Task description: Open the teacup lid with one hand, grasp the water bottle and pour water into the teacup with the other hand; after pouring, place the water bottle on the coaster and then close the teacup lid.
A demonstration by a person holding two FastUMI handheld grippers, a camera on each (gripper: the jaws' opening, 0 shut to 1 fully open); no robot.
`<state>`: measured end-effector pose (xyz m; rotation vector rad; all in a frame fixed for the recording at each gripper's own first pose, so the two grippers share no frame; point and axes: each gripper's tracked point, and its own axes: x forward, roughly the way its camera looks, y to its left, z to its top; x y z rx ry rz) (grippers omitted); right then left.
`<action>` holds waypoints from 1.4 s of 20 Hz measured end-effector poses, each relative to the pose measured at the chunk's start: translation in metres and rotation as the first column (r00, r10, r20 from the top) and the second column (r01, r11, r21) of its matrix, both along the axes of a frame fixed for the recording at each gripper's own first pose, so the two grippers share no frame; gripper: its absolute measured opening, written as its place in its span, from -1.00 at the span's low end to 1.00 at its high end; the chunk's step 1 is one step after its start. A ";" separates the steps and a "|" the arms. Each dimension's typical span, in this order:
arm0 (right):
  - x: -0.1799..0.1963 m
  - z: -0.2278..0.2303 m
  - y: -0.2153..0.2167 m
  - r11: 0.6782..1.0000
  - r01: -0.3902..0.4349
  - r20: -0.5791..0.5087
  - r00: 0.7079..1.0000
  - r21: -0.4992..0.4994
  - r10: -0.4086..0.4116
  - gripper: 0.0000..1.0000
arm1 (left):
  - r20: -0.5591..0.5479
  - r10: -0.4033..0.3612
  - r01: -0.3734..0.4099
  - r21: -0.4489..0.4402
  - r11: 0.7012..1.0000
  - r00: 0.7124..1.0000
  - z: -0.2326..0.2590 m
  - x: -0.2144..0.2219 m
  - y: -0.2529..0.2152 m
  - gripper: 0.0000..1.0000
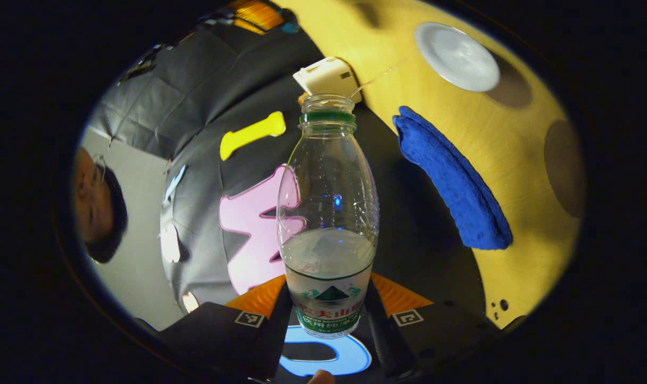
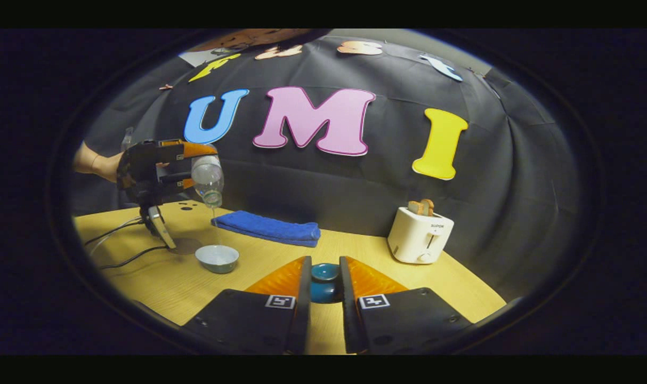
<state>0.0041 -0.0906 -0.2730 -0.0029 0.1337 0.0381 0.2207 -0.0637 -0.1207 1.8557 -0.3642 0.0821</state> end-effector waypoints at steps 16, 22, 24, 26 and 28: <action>0.010 0.001 0.009 1.000 -0.003 -0.009 1.000 0.016 0.003 -0.43 | -0.309 -0.375 -0.327 -0.945 0.019 0.874 -0.078 -0.013 -0.017 0.43; 0.014 0.002 0.015 1.000 -0.014 -0.012 1.000 0.013 0.014 -0.38 | -0.240 -0.487 -0.406 -0.873 -0.270 0.840 -0.081 -0.027 -0.058 0.44; 0.014 0.002 0.018 1.000 -0.018 -0.014 1.000 0.013 0.018 -0.43 | -0.224 -0.495 -0.421 -0.845 -0.331 0.839 -0.077 -0.032 -0.065 0.47; 0.014 0.001 0.018 1.000 -0.019 -0.016 1.000 0.014 0.020 -0.53 | -0.223 -0.482 -0.427 -0.825 -0.370 0.847 -0.076 -0.032 -0.069 0.49; 0.013 0.001 0.018 1.000 -0.019 -0.017 1.000 0.013 0.020 -0.43 | -0.241 -0.472 -0.449 -0.801 -0.397 0.848 -0.074 -0.036 -0.072 0.50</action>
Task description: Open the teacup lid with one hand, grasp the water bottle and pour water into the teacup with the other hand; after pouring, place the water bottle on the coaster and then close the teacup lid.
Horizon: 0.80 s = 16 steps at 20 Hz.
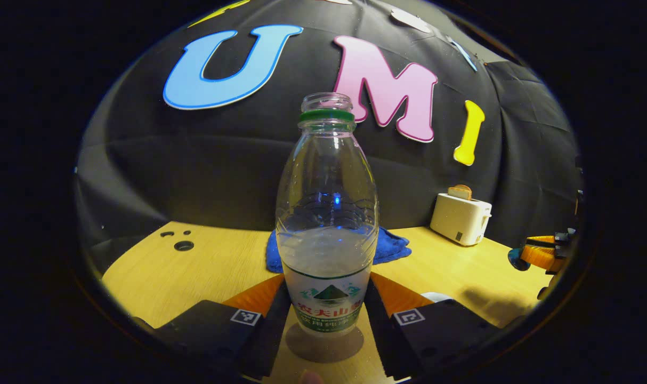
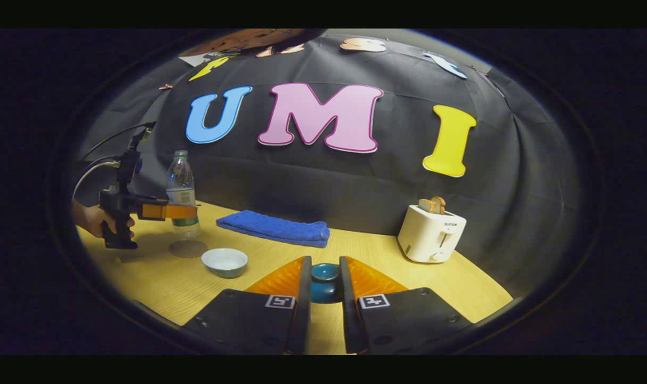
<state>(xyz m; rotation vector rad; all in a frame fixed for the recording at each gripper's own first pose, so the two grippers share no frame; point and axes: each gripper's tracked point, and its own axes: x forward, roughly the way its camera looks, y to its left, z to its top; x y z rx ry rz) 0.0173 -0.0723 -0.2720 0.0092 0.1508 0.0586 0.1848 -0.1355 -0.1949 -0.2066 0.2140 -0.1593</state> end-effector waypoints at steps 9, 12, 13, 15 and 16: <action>0.001 -0.003 0.003 1.000 -0.001 -0.007 1.000 -0.005 0.001 -0.43 | -0.045 -0.012 0.014 0.041 0.999 0.999 0.000 -0.006 0.008 0.55; 0.000 -0.002 0.004 1.000 -0.002 -0.007 1.000 -0.003 0.002 -0.43 | -0.057 -0.016 0.017 0.029 0.999 0.998 -0.002 -0.008 0.006 0.58; 0.001 -0.003 0.006 1.000 -0.003 -0.008 1.000 -0.002 0.003 -0.53 | -0.061 -0.010 0.012 0.028 1.000 0.998 -0.002 -0.009 0.009 0.60; 0.002 -0.002 0.006 1.000 -0.005 -0.008 1.000 -0.003 0.005 -0.53 | -0.065 -0.016 0.017 0.020 1.000 0.998 -0.001 -0.012 0.012 0.68; 0.002 -0.002 0.008 1.000 -0.005 -0.009 1.000 -0.002 0.005 -0.53 | -0.067 -0.020 0.021 0.018 1.000 0.998 -0.001 -0.014 0.010 0.70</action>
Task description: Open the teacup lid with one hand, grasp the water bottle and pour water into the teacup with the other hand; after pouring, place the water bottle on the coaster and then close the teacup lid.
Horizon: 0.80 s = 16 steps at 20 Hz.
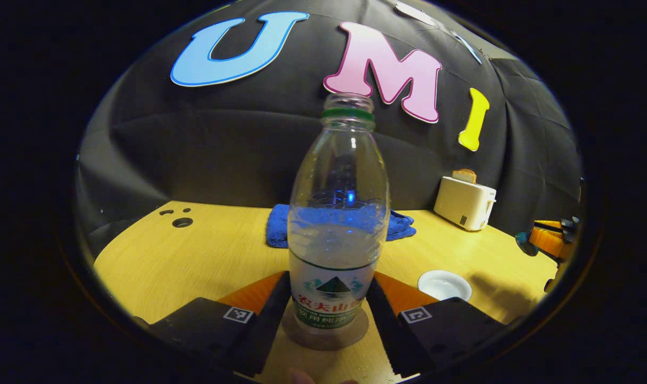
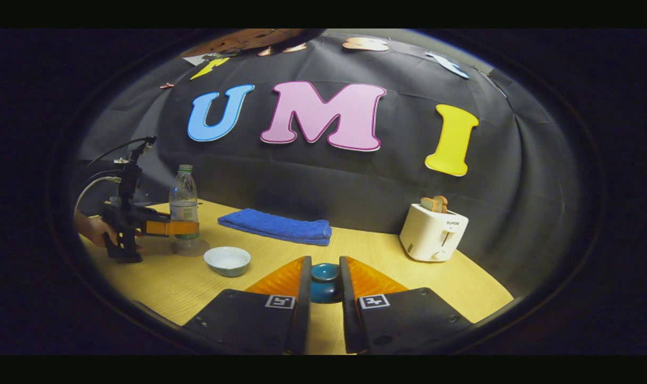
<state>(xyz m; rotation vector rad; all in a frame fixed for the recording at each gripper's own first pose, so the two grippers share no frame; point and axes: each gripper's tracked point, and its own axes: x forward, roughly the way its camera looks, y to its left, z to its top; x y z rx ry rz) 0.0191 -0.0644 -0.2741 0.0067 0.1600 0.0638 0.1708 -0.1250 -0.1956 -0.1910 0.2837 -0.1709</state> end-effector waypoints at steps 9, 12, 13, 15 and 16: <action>0.004 0.006 0.024 0.999 -0.032 0.012 0.999 0.030 0.031 -0.53 | -0.047 -0.048 0.050 0.051 0.997 0.998 -0.005 -0.019 -0.015 0.77; 0.009 0.010 0.043 0.996 -0.063 0.022 0.998 0.062 0.062 -0.43 | -0.072 -0.051 0.055 0.057 0.997 0.996 -0.008 -0.032 -0.015 0.87; 0.012 0.012 0.051 0.994 -0.077 0.027 0.997 0.077 0.075 -0.43 | -0.079 -0.050 0.055 0.059 0.997 0.996 -0.009 -0.036 -0.013 0.77; 0.019 0.013 0.071 0.988 -0.107 0.036 0.994 0.112 0.103 -0.43 | -0.098 -0.048 0.054 0.060 0.997 0.994 -0.014 -0.048 -0.010 0.78; 0.022 0.014 0.081 0.984 -0.122 0.038 0.992 0.127 0.118 -0.53 | -0.105 -0.044 0.050 0.056 0.997 0.993 -0.014 -0.055 -0.010 0.78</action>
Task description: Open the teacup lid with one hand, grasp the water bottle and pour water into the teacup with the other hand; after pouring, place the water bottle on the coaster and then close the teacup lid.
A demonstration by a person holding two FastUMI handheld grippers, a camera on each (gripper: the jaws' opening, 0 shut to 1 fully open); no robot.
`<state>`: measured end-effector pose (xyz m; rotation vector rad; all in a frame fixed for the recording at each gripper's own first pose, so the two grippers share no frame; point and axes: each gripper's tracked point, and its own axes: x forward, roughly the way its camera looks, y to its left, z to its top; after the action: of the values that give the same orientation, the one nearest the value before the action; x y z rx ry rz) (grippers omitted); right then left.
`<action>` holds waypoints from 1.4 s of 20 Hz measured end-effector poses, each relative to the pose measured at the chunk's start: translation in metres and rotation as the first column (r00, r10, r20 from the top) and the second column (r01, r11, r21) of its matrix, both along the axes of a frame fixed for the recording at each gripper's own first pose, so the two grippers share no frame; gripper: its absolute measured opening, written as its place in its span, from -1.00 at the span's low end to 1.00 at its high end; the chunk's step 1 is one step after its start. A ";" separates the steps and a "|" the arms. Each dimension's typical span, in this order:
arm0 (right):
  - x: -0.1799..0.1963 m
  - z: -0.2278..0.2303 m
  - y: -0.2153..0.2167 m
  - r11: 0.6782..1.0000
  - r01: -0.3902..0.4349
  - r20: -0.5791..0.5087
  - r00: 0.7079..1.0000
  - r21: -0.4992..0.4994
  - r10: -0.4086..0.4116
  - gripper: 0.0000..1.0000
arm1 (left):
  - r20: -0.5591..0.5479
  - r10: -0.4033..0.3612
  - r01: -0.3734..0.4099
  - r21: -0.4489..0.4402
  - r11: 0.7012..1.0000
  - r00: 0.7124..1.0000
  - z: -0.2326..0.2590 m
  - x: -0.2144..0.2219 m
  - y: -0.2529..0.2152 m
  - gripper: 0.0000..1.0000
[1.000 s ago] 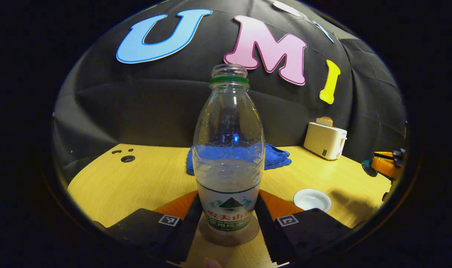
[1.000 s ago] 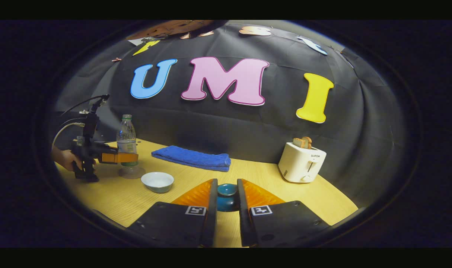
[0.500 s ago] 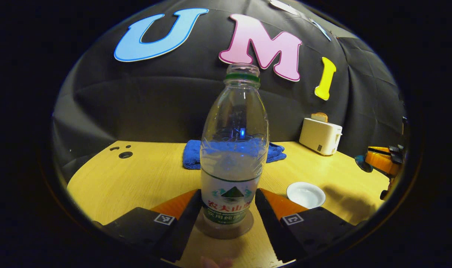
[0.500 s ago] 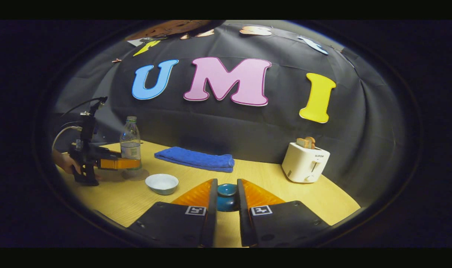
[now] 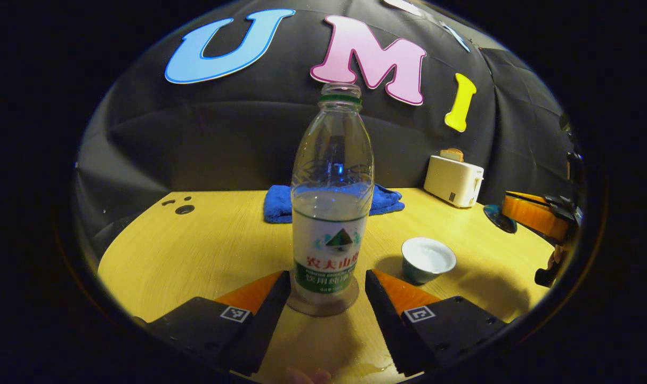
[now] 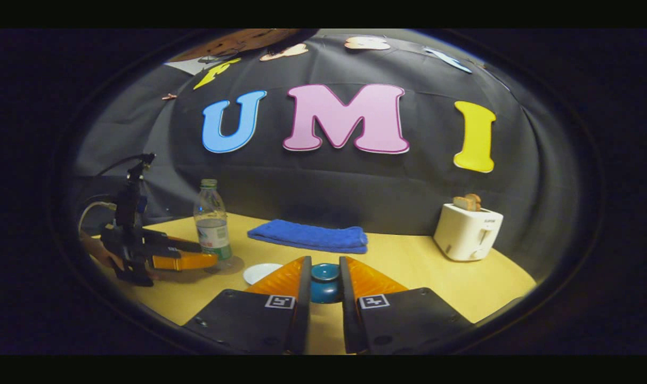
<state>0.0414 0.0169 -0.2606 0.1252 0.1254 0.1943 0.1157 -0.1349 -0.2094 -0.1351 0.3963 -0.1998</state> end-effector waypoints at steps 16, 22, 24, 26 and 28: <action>0.045 -0.044 0.081 0.993 -0.113 -0.079 0.990 0.042 0.116 -0.43 | 0.031 0.087 -0.086 -0.006 0.996 0.996 0.029 -0.061 0.023 0.77; 0.049 -0.058 0.082 0.994 -0.108 -0.126 0.986 0.022 0.110 -0.33 | 0.030 0.086 -0.086 -0.012 0.996 0.996 0.027 -0.059 0.027 0.78; 0.051 -0.057 0.082 0.994 -0.105 -0.128 0.986 0.019 0.106 -0.34 | 0.031 0.090 -0.089 -0.012 0.996 0.995 0.028 -0.058 0.029 0.78; 0.049 -0.057 0.083 0.994 -0.110 -0.127 0.986 0.015 0.111 -0.17 | 0.031 0.093 -0.093 -0.011 0.996 0.995 0.032 -0.058 0.029 0.78; 0.047 -0.052 0.084 0.994 -0.109 -0.123 0.986 0.020 0.111 0.56 | 0.030 0.094 -0.094 -0.006 0.996 0.995 0.037 -0.059 0.030 0.77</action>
<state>0.0885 0.1006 -0.3127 0.1434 0.2553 0.2978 0.0566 -0.1051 -0.1729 -0.1548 0.3585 -0.1101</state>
